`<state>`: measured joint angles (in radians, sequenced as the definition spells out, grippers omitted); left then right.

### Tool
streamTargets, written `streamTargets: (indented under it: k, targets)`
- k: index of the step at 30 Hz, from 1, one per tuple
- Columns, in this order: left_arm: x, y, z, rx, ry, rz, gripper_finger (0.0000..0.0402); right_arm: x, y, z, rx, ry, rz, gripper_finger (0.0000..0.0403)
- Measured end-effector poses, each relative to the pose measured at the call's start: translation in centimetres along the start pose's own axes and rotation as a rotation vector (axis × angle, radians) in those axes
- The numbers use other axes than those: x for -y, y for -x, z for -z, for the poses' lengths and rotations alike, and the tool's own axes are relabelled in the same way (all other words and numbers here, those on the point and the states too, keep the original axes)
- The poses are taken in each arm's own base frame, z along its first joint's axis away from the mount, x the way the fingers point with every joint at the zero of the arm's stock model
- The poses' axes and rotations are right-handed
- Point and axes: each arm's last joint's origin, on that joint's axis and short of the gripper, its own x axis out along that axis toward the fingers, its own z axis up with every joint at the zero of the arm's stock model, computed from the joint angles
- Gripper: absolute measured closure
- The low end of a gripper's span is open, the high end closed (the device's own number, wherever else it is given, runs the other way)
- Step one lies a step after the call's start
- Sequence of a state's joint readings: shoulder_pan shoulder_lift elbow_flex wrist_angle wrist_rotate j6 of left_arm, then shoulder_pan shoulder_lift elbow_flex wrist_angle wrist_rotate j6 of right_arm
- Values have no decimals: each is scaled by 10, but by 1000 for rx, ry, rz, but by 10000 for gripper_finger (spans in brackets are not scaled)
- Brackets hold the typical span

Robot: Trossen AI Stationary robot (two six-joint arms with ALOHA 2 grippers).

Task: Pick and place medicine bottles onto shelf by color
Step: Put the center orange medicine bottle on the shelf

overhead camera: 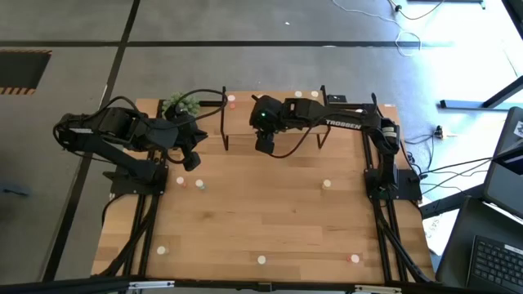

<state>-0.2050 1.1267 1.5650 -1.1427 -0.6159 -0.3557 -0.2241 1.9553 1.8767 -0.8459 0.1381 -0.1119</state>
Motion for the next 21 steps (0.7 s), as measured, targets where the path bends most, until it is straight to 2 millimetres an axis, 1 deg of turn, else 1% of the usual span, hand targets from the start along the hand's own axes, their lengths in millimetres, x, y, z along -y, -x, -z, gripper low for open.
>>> streamTargets:
  k: [4,14,21]
  targets:
    - [0,0,0,0,0,0,374,8,-1,-2,26,-17,15,242]
    - [0,0,0,3,-1,-1,374,40,-5,4,11,-101,48,242]
    - [0,0,0,3,-1,-1,374,48,-8,6,7,-95,30,242]
